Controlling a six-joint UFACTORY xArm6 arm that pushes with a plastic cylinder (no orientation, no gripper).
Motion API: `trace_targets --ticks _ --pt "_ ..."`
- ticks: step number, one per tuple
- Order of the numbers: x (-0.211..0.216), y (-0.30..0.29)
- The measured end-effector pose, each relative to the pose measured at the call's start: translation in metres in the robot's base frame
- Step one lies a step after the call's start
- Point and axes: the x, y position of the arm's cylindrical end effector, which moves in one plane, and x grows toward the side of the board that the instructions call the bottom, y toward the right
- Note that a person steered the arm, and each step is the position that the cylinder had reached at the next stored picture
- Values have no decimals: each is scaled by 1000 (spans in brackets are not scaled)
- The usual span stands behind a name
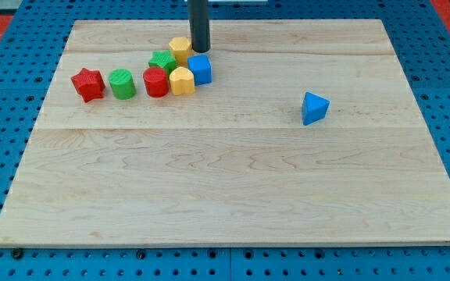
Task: Push green star into the red circle
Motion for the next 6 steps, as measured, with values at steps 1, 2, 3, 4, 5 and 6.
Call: trace_targets --ticks 1,2,3,4,5,6 --pt "-38 -24" --pt "-11 -47" --pt "-3 -41" --pt "-5 -58" --pt "3 -79" --pt "23 -78"
